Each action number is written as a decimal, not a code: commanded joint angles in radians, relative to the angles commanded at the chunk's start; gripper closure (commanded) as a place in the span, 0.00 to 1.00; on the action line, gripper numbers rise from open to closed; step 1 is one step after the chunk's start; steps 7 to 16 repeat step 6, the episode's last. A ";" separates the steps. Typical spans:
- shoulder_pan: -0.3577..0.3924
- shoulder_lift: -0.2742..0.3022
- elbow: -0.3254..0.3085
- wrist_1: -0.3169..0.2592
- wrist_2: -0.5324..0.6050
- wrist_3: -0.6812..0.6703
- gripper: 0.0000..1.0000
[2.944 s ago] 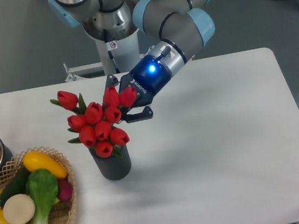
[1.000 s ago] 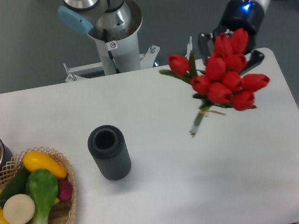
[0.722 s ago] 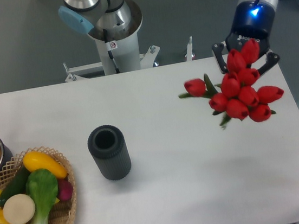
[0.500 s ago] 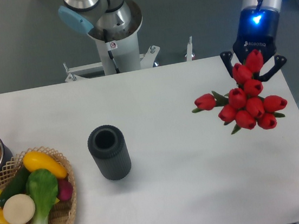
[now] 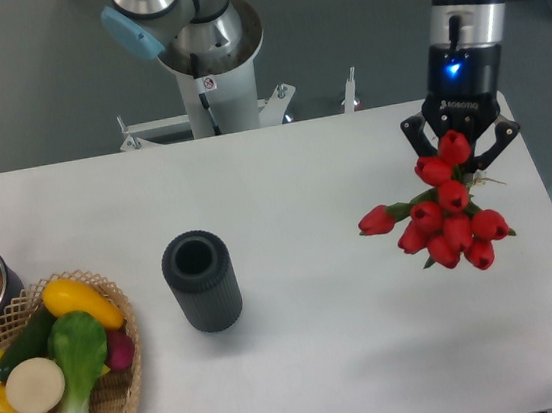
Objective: Pick up the flowers from the vase
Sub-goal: 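Carry the held tulips away from the vase and hold them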
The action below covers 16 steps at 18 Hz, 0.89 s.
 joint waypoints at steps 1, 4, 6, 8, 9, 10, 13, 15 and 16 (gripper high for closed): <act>-0.015 -0.009 0.023 -0.043 0.052 0.006 0.90; -0.087 -0.066 0.084 -0.143 0.209 0.064 0.90; -0.123 -0.095 0.088 -0.145 0.278 0.064 0.90; -0.123 -0.095 0.088 -0.145 0.278 0.064 0.90; -0.123 -0.095 0.088 -0.145 0.278 0.064 0.90; -0.123 -0.095 0.088 -0.145 0.278 0.064 0.90; -0.123 -0.095 0.088 -0.145 0.278 0.064 0.90; -0.123 -0.095 0.088 -0.145 0.278 0.064 0.90; -0.123 -0.095 0.088 -0.145 0.278 0.064 0.90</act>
